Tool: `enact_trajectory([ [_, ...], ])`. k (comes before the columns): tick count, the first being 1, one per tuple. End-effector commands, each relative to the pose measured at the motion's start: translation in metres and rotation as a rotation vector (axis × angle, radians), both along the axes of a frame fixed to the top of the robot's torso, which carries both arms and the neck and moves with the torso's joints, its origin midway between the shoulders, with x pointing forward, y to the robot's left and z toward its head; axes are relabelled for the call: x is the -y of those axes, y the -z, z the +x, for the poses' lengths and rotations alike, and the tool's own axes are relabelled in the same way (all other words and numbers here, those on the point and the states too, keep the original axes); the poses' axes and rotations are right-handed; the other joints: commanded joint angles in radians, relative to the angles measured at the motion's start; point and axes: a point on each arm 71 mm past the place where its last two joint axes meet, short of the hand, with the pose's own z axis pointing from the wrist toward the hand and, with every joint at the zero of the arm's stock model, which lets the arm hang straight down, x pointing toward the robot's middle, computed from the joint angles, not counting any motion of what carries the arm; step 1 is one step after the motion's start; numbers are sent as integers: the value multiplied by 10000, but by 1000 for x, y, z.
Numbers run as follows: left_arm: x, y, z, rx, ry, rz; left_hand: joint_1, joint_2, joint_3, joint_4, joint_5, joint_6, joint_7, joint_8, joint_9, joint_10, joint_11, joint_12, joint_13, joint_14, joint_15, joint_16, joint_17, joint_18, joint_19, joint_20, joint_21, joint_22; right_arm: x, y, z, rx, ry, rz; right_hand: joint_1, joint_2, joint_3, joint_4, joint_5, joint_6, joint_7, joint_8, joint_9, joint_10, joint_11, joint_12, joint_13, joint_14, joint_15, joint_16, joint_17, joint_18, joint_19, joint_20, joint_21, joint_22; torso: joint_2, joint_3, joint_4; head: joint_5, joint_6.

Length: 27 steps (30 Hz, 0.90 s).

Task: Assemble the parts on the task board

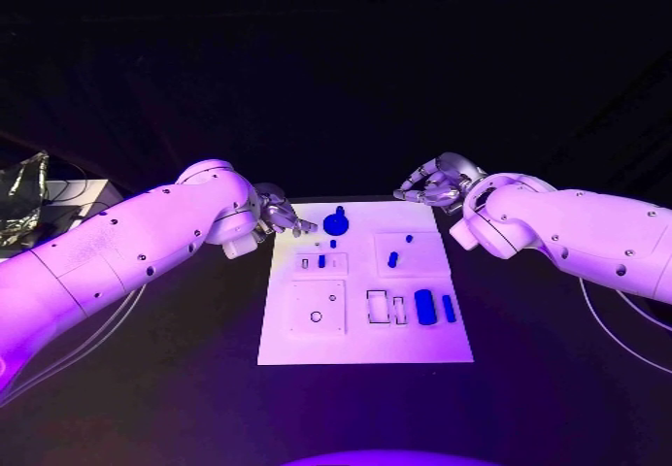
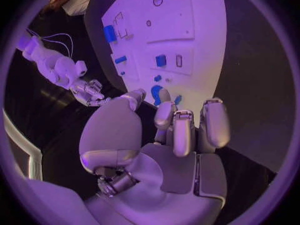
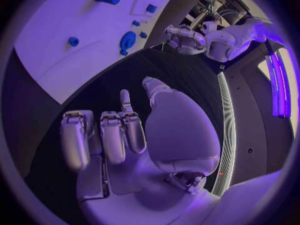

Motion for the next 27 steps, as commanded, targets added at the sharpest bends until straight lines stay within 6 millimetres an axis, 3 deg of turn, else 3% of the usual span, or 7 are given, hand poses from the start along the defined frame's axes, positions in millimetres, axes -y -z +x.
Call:
enact_trajectory([
  [1, -8, -8, 7, 313, -478, -415, 94, 10, -92, -8, 33, -132, 34, -209, -146, -155, 34, -116, -126, 831, 117, -52, 1972, 115, -51, 69, -56, -8, 0, -1, 0, 151, -83, 30, -101, 28, -41, -26, 44, -49, -5, 11, 9, 512, -58, -67, 2167, 919, -41, -35, 2064, 53, 656, -78, -57, 2107, 24, -9, -2, 37, 69],
  [8, -27, -13, 23, 313, -1034, -395, 230, 0, -195, -18, 54, -264, 211, -692, -526, -561, 193, -522, -652, 775, 258, -137, 1811, 153, -173, 191, -167, -179, 1, -3, 2, 214, -40, 57, -100, 31, -39, -26, 45, -52, -5, 17, 13, 520, -59, -59, 2174, 919, -41, -35, 2065, 53, 656, -79, -57, 2107, 89, -35, -7, 73, 179],
  [11, -29, -17, 29, 380, -1125, -461, 339, -29, -281, -12, 80, -547, 385, -1061, -806, -936, 349, -876, -1122, 732, 388, -186, 1717, 181, -276, 292, -254, -307, 2, -3, 2, 239, -17, 57, -100, 31, -39, -26, 45, -52, -5, 17, 13, 520, -59, -59, 2174, 919, -41, -35, 2065, 53, 656, -79, -57, 2107, 143, -60, -6, 80, 245],
  [18, -24, -28, 42, 598, -1121, -546, 392, -65, -341, -15, 75, -583, 437, -1151, -904, -1076, 399, -990, -1272, 728, 436, -185, 1718, 181, -281, 339, -259, -303, 2, -6, 3, 306, 5, 55, -92, 38, -32, -30, 51, -56, -7, 26, 19, 518, -60, -62, 2172, 917, -42, -39, 2055, 52, 658, -79, -55, 2109, 287, -107, -33, 98, 355],
  [27, -17, -20, 49, 525, -1087, -354, 517, 0, -327, -22, 109, -575, 468, -1221, -1001, -1169, 429, -1061, -1374, 728, 472, -177, 1727, 185, -292, 383, -268, -309, 1, -12, 4, 471, -25, 33, -87, 42, -26, -33, 60, -61, -7, 33, 24, 512, -61, -68, 2166, 917, -43, -39, 2056, 56, 651, -80, -69, 2100, 460, -158, -91, 171, 458],
])
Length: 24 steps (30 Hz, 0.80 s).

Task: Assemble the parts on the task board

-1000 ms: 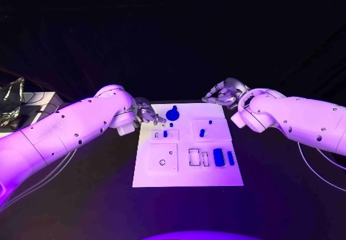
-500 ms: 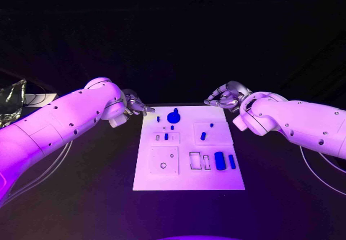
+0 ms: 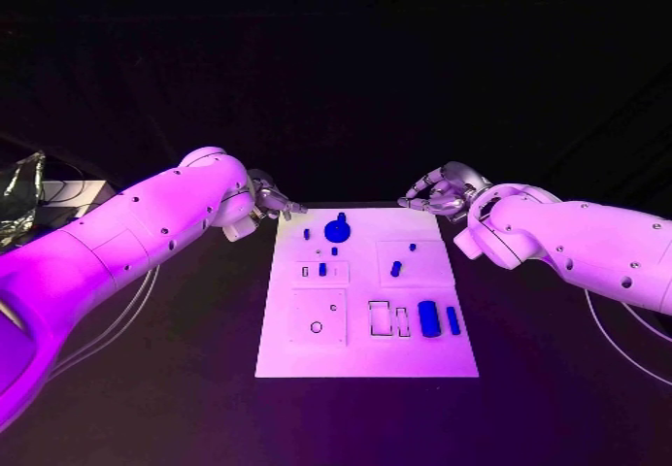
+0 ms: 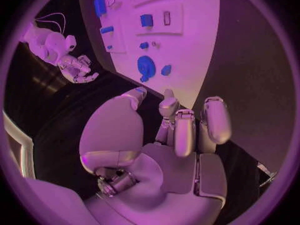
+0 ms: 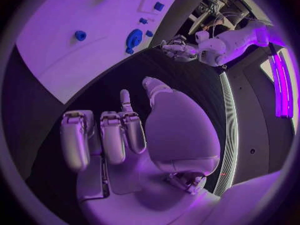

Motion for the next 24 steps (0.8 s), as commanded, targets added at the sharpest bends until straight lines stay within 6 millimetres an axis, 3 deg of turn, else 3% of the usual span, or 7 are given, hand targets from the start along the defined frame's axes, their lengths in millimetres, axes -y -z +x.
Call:
enact_trajectory([
  [1, 6, 1, 2, 48, 365, -80, 94, 19, -31, -10, 60, -40, 10, -57, -30, -65, 7, -37, -9, 750, 65, -23, 1732, 185, 11, 84, -35, 11, -2, -4, 0, 230, -111, -16, -86, 42, -26, -33, 61, -62, -7, 33, 14, 512, -61, -68, 2170, 917, -42, -39, 2056, 56, 651, -80, -69, 2101, 123, -36, -43, 47, 52],
  [7, 15, 6, 3, 109, 533, -28, 150, -50, -73, -6, 59, -24, 25, -89, -88, -85, 21, -46, -34, 749, 79, -20, 1734, 187, 9, 106, -36, 14, -3, -10, 2, 602, 1, 190, -83, 44, -22, -34, 70, -68, -7, 37, 18, 466, -61, -114, 2128, 904, -43, -57, 2004, 79, 606, -80, -160, 2038, 223, -63, -83, 71, 124],
  [12, 20, 9, 5, 298, 529, 76, 100, -135, -206, 12, 17, -4, 36, -110, -138, -98, 36, -47, -52, 744, 94, -23, 1725, 195, -13, 124, -53, -13, -1, -16, 4, 971, 253, 496, -43, 6, 26, -37, 150, -238, 4, 111, 91, -101, -59, -713, 1604, 710, -51, -355, 1293, 320, 119, -87, -1153, 1361, 282, -97, -102, 20, 173],
  [24, 19, 15, 4, 185, 386, 366, 60, -101, -255, 24, 13, 13, 37, -118, -165, -82, 39, -24, -30, 750, 99, -13, 1743, 190, 5, 132, -39, 16, 0, -21, 6, 1185, 426, 786, -27, 6, 57, -40, 190, -289, 4, 142, 117, -209, -62, -837, 1495, 663, -58, -442, 1120, 369, 19, -93, -1379, 1211, 327, -111, -115, 8, 155],
])
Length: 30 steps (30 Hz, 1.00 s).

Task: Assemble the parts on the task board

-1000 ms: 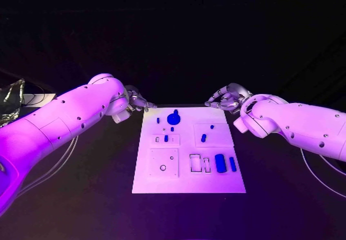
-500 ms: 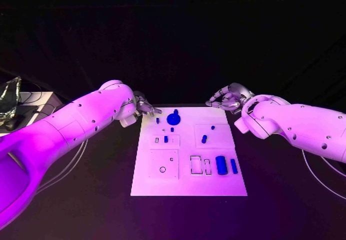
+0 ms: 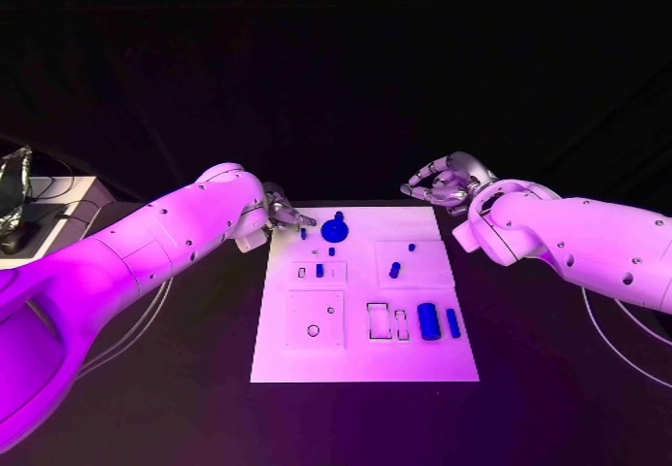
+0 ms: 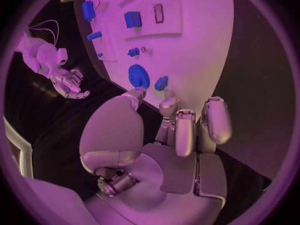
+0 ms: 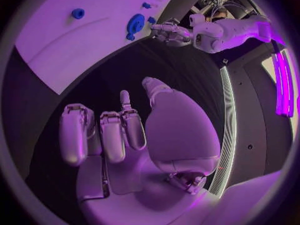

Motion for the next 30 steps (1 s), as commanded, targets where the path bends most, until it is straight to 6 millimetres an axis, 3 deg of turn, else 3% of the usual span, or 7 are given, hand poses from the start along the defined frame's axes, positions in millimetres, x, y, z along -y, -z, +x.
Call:
enact_trajectory([
  [1, 2, -1, 0, 48, 85, 45, -24, -22, -75, 10, 13, 13, 37, -59, -11, -45, 3, -24, 10, 713, 63, -13, 1743, 191, 5, 56, -39, 10, 0, -3, 0, 249, 4, 190, -26, 8, 38, -10, 65, -60, -17, 77, 17, -43, -10, -38, 1487, 661, -60, -43, 1110, 136, 52, -58, -48, 1194, 11, -5, 0, -14, -22],
  [17, 1, 2, -1, -239, 211, 180, 188, 168, 18, -31, 59, 55, 27, -82, -95, -41, -9, -14, -16, 727, 60, 11, 1782, 187, 26, 66, -22, 46, -1, -2, 1, 168, -39, 176, -26, 8, 38, -10, 65, -60, -17, 77, 17, -43, -10, -38, 1487, 661, -60, -43, 1110, 136, 52, -58, -48, 1194, 20, -6, 19, -30, -69],
  [30, 7, 7, -3, -500, 321, 13, 648, 306, 467, -33, 101, 130, 9, -92, -224, -66, -31, -20, -71, 729, 45, 20, 1788, 188, 21, 61, -23, 56, -2, -2, 1, 126, -67, 165, -26, 7, 45, -10, 73, -57, -20, 94, 27, -45, -13, -44, 1481, 660, -63, -50, 1104, 136, 53, -60, -57, 1190, 42, -3, -10, -14, -109],
])
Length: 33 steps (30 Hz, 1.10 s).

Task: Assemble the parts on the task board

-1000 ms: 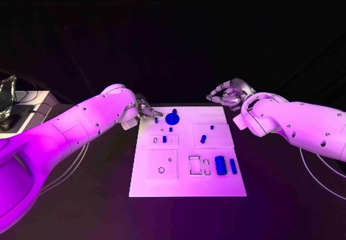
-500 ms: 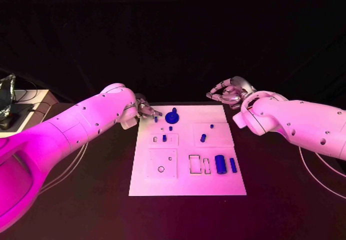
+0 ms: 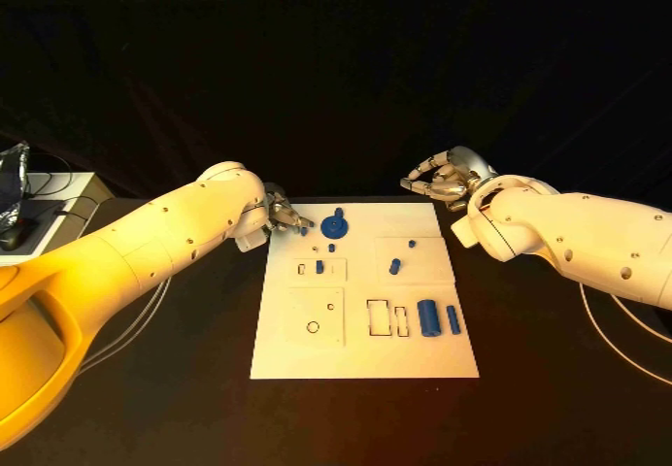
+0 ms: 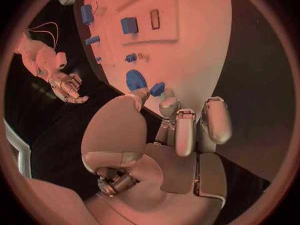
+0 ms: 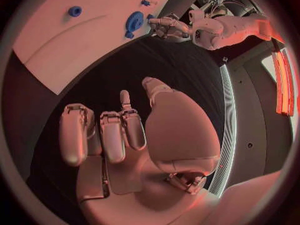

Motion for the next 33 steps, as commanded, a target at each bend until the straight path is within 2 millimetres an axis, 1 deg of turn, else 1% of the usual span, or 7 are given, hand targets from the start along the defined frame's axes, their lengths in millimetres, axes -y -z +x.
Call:
enact_trajectory([
  [1, 4, 2, -1, -240, 167, -141, 114, 45, 105, -4, 39, 57, 8, -62, -21, -64, -30, -16, -5, 730, 45, 20, 1789, 188, 19, 62, -24, 1, -1, -1, 0, 48, -131, -2, -26, 7, 46, -10, 34, -58, -20, 54, 9, -46, -13, -44, 1486, 660, -63, -50, 1104, 137, 52, -61, -57, 1193, 12, 1, -12, 3, -14],
  [9, 4, 3, -1, -230, 148, -186, 207, 90, 283, -8, 38, 87, -4, -49, -47, -62, -40, -10, -11, 728, 38, 20, 1786, 185, 25, 58, -18, 16, -2, -1, 1, 35, -136, -9, -18, 12, 57, -13, 45, -53, -24, 69, 18, -37, -17, -38, 1491, 661, -66, -52, 1107, 135, 57, -63, -56, 1195, 3, -3, 19, -7, -45],
  [14, 6, 3, -2, -232, 217, -268, 754, 206, 1275, -115, 6, 201, -105, 127, -18, -45, -134, 7, -31, 750, -44, 52, 1842, 180, 43, 5, -1, 62, -2, 0, 1, 27, -144, -15, -18, 12, 57, -13, 45, -53, -24, 69, 18, -37, -17, -38, 1491, 661, -66, -52, 1107, 135, 57, -63, -56, 1195, 11, 0, 11, 18, -58],
  [17, 7, 2, -3, -243, 283, -336, 1139, 131, 2696, -437, -24, 118, -187, 472, 269, -60, -216, -55, -129, 755, -120, 64, 1862, 178, 31, -71, -5, 80, -2, 0, 1, 23, -141, -19, -18, 12, 57, -13, 45, -53, -24, 69, 18, -37, -17, -38, 1491, 661, -66, -52, 1107, 135, 57, -63, -56, 1195, 11, 1, 3, 38, -60],
  [22, 8, 2, -3, -237, 344, -387, 1059, 85, 4295, -1279, -69, -98, -149, 904, 698, -11, -216, -120, -233, 768, -112, 90, 1907, 173, 34, -92, 18, 136, -2, 0, 2, 19, -128, -25, -18, 12, 57, -13, 45, -53, -24, 69, 18, -37, -17, -38, 1491, 661, -66, -52, 1107, 135, 57, -63, -56, 1195, 12, 0, -1, 38, -75],
  [27, 7, 2, -3, -211, 341, -406, 952, 138, 4646, -1576, -79, -132, -155, 1066, 854, 27, -209, -124, -250, 773, -107, 99, 1923, 171, 36, -87, 30, 158, -1, 0, 2, 20, -118, -28, -18, 12, 57, -13, 45, -53, -24, 69, 18, -37, -17, -38, 1491, 661, -66, -52, 1107, 135, 57, -63, -56, 1195, 7, 2, 11, 23, -90],
  [33, 7, 1, -5, -220, 348, -463, 515, 27, 5279, -1962, -26, -89, -207, 1432, 1141, 116, -248, -123, -263, 803, -149, 137, 2000, 165, 65, -104, 70, 219, 0, 0, 2, 14, -110, -29, -18, 12, 57, -13, 45, -53, -24, 69, 18, -37, -17, -38, 1491, 661, -66, -52, 1107, 135, 57, -63, -56, 1195, -1, 1, 15, 15, -93],
])
